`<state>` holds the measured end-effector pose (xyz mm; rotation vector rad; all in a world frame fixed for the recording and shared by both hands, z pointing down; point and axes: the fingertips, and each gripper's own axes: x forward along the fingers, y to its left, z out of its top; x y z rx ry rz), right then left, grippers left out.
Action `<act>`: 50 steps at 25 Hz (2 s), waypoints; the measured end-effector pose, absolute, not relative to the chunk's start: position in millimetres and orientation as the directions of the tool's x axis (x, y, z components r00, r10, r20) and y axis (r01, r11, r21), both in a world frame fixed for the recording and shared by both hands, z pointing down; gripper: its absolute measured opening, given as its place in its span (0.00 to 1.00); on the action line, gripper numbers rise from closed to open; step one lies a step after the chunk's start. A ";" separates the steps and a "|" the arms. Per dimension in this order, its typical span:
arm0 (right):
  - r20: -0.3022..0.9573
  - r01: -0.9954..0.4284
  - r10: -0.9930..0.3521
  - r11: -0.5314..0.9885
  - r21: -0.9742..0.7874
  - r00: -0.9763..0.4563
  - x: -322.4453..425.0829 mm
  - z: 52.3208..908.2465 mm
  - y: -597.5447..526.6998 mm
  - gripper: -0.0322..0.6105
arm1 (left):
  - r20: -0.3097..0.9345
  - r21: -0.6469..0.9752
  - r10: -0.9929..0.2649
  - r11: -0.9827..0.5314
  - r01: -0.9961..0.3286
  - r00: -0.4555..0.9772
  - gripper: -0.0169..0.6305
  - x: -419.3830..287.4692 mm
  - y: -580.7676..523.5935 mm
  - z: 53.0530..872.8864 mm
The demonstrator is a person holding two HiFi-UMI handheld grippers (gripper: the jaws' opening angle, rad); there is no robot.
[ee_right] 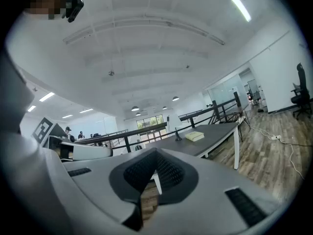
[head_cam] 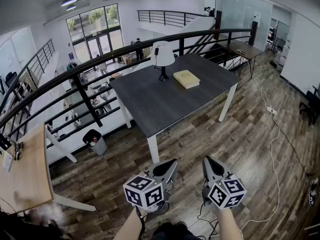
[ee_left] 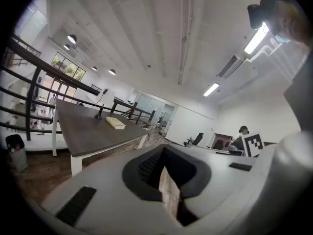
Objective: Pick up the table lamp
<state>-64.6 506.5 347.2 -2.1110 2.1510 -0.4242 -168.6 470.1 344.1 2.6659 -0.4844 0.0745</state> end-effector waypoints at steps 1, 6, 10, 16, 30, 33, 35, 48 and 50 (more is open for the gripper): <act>0.124 -0.964 -0.992 0.000 -0.265 -0.035 -65.2 347.1 506.1 0.04 | 0.126 0.402 -0.324 -0.847 -0.347 0.938 0.07 -169.4 469.7 343.8; 0.125 -0.964 -0.992 0.001 -0.265 -0.035 -68.4 346.6 504.3 0.04 | 0.125 0.404 -0.325 -0.846 -0.347 0.937 0.07 -172.3 468.9 343.4; 0.128 -0.964 -0.991 0.003 -0.264 -0.039 -67.3 345.4 502.3 0.04 | 0.127 0.403 -0.324 -0.847 -0.347 0.937 0.07 -170.2 467.3 341.6; 0.132 -0.964 -0.990 0.008 -0.267 -0.045 -61.7 350.5 497.6 0.04 | 0.131 0.401 -0.323 -0.847 -0.348 0.937 0.07 -163.4 464.1 345.5; 0.133 -0.964 -0.987 0.055 -0.260 -0.092 -32.7 357.0 487.9 0.04 | 0.131 0.402 -0.352 -0.836 -0.374 0.927 0.07 -127.3 456.8 348.0; 0.135 -0.964 -0.984 0.075 -0.256 -0.113 -28.1 358.4 485.3 0.04 | 0.140 0.390 -0.358 -0.837 -0.383 0.923 0.07 -119.3 455.9 348.0; 0.137 -0.963 -0.983 0.082 -0.255 -0.120 -26.0 360.2 483.6 0.04 | 0.143 0.388 -0.361 -0.836 -0.388 0.922 0.07 -116.8 455.0 347.8; 0.143 -0.959 -0.979 0.105 -0.265 -0.147 -24.7 373.9 439.6 0.04 | 0.142 0.394 -0.373 -0.829 -0.397 0.917 0.07 -111.6 411.1 357.3; 0.143 -0.960 -0.980 0.099 -0.262 -0.140 -18.9 376.8 423.4 0.04 | 0.140 0.398 -0.364 -0.831 -0.389 0.921 0.07 -104.6 396.0 362.6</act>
